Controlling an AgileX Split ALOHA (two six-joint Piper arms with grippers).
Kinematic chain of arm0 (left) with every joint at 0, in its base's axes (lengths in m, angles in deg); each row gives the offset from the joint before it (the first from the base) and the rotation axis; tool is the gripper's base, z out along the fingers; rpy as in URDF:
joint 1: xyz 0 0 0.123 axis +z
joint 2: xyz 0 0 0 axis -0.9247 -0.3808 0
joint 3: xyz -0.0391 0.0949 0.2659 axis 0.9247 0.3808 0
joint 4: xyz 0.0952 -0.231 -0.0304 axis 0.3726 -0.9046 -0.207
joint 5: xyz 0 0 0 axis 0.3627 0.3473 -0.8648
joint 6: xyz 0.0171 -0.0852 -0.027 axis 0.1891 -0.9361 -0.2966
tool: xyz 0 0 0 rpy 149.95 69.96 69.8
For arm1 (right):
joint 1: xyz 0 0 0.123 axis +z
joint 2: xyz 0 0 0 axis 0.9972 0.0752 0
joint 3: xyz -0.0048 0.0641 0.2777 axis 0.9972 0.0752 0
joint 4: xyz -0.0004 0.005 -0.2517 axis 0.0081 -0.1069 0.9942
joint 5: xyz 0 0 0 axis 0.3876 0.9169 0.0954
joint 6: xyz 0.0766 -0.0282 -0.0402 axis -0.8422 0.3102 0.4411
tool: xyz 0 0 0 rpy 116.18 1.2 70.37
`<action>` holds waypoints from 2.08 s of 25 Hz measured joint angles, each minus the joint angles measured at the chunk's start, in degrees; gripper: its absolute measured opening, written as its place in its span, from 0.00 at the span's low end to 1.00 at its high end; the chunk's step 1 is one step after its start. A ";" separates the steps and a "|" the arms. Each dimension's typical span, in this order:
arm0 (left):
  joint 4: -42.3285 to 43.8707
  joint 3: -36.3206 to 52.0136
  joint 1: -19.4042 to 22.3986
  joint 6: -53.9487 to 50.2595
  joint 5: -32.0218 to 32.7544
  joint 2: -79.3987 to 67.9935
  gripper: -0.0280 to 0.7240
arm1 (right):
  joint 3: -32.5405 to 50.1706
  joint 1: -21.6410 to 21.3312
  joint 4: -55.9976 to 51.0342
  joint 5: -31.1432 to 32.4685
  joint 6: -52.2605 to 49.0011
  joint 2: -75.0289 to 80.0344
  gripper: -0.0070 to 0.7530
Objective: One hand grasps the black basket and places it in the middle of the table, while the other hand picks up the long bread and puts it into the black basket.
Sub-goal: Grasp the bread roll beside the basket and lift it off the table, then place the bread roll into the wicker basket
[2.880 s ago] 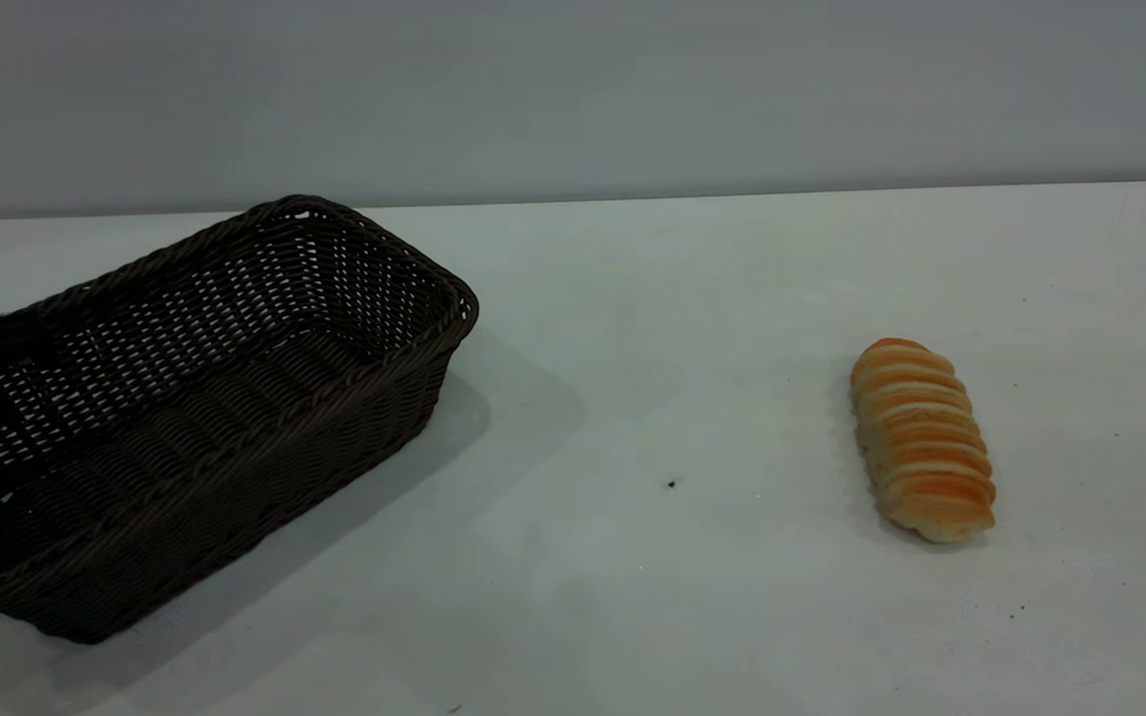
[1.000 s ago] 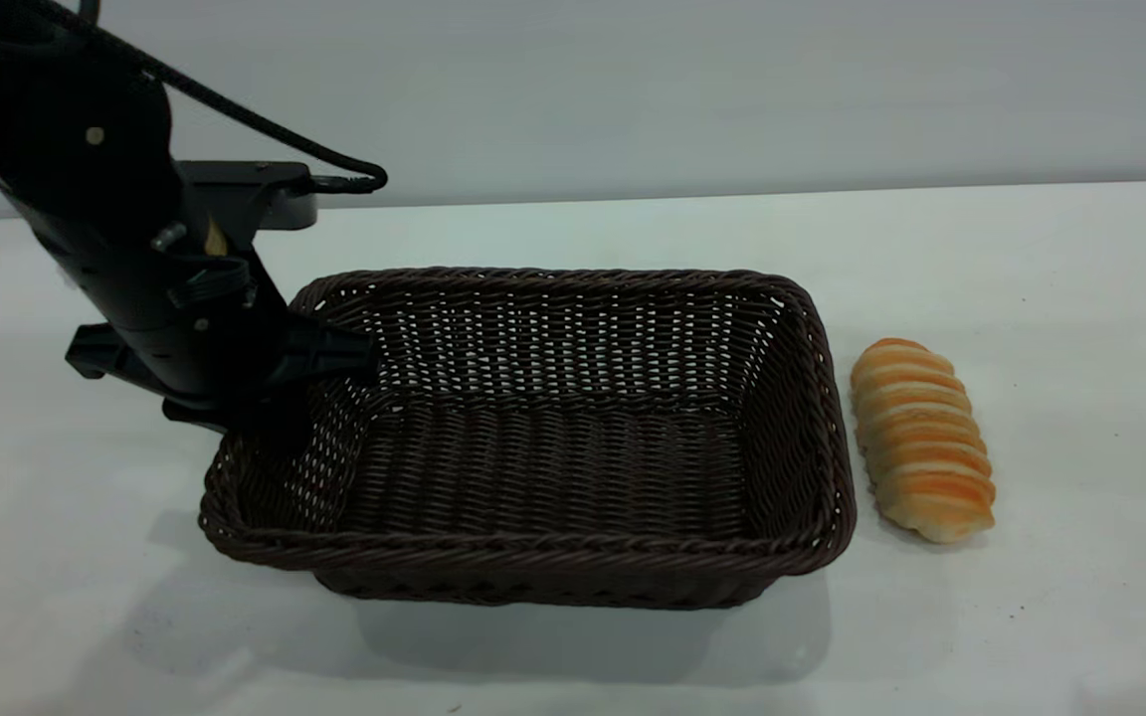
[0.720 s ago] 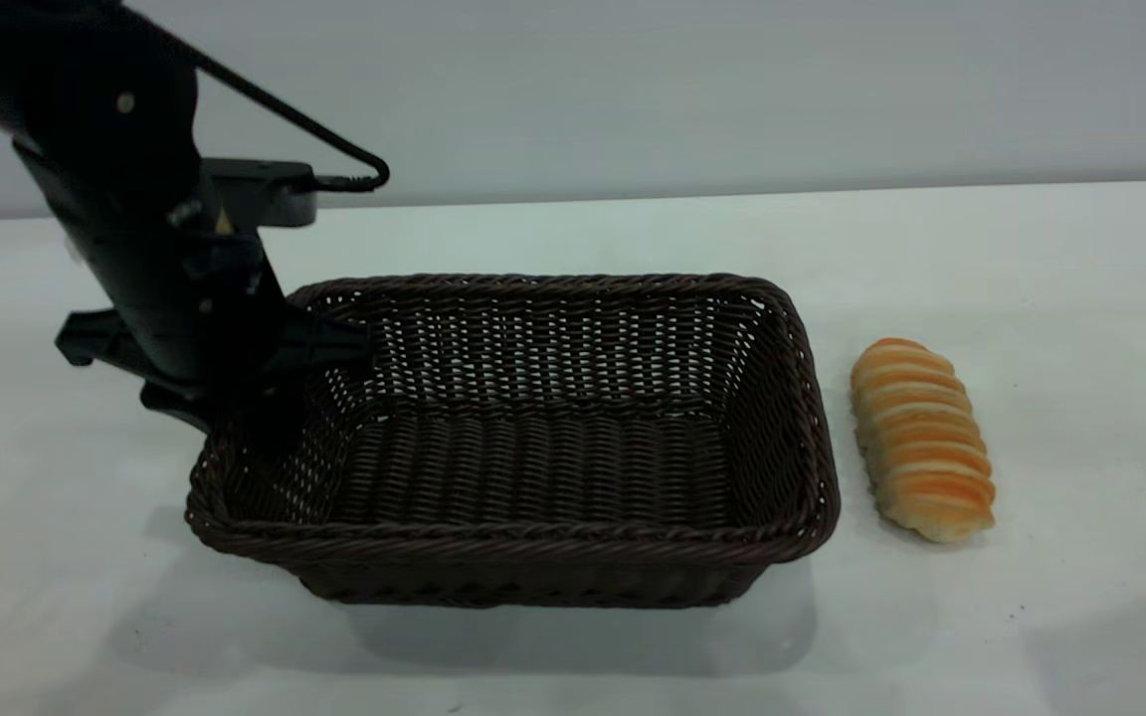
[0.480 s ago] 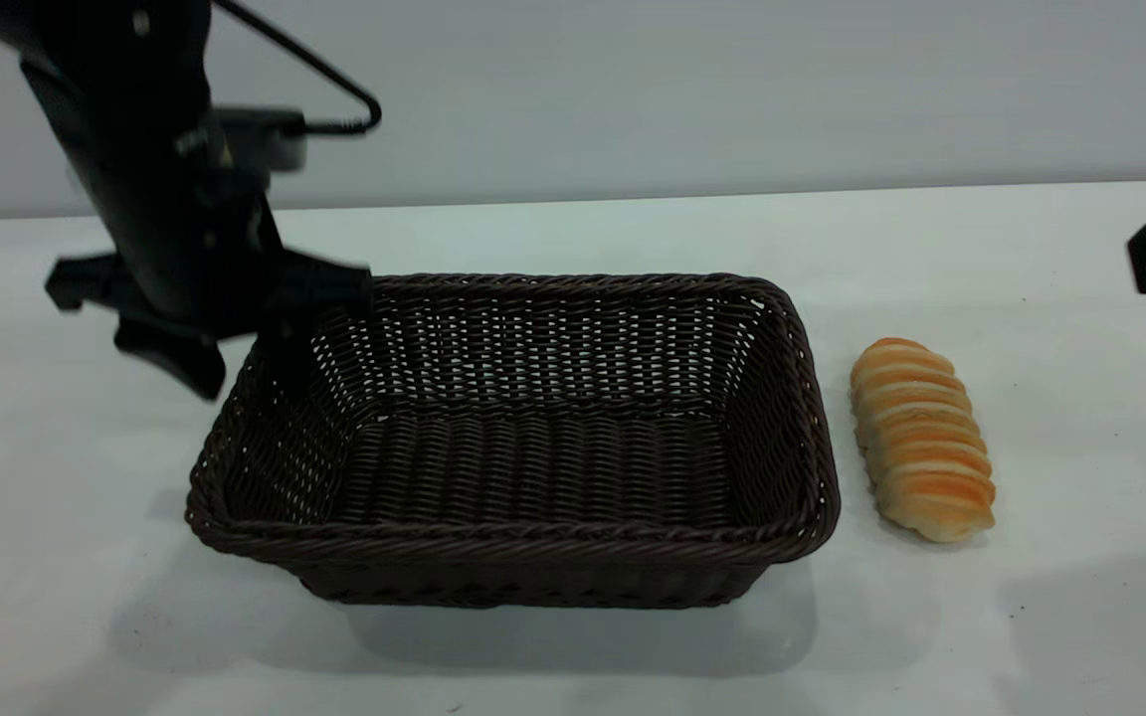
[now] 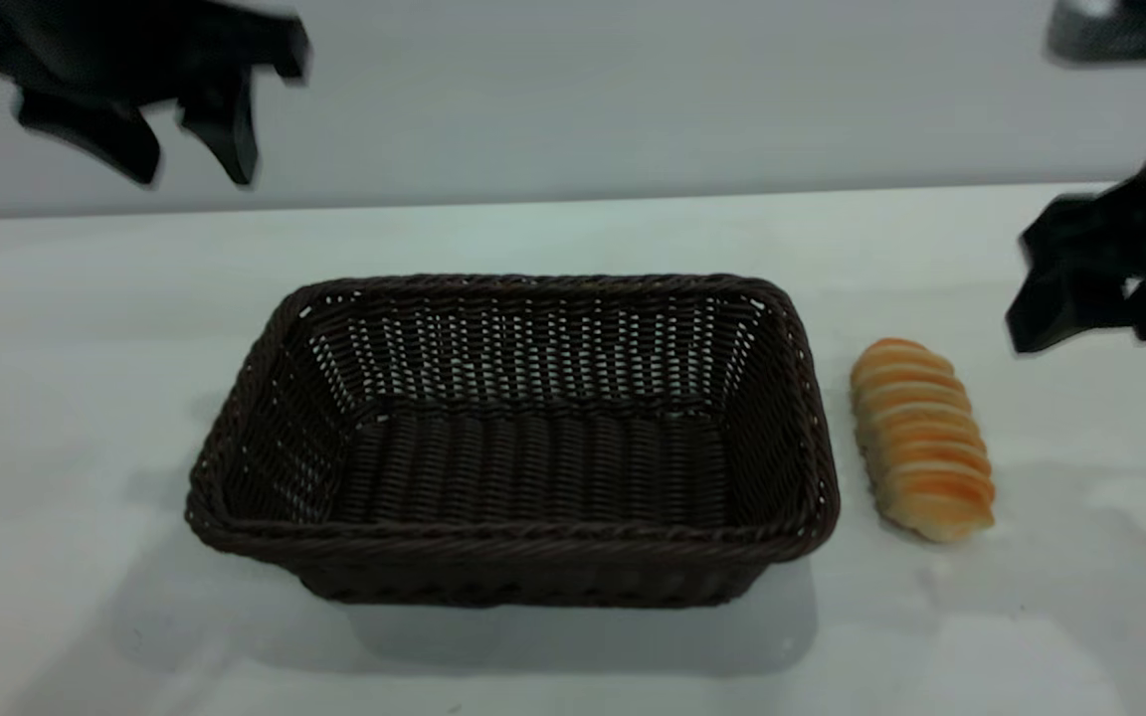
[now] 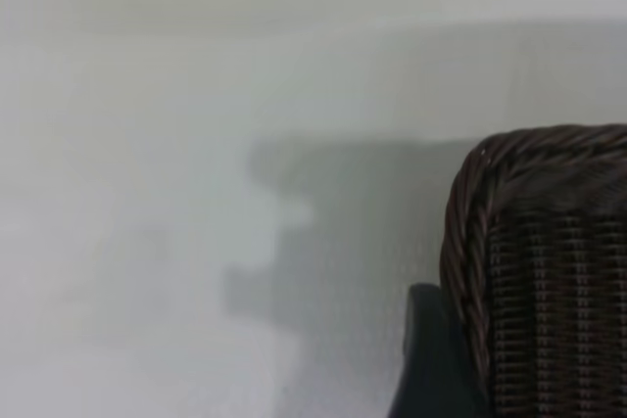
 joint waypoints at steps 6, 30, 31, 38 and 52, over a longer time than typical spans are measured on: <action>0.08 0.00 0.00 0.13 2.23 7.96 0.77 | -6.06 0.00 -0.28 0.58 0.05 11.76 0.81; -0.18 0.00 0.00 0.13 3.08 18.10 0.77 | -19.18 0.00 -1.50 5.25 1.68 28.02 0.09; -0.18 0.00 0.00 0.13 3.08 18.10 0.77 | -19.18 0.00 -1.36 5.25 1.76 28.02 0.07; -0.18 0.00 0.00 0.13 2.92 18.10 0.77 | -19.18 0.00 3.90 6.39 2.60 26.02 0.06; -0.08 0.00 0.00 0.13 2.11 18.10 0.77 | -19.12 4.59 9.03 11.05 -1.50 7.33 0.06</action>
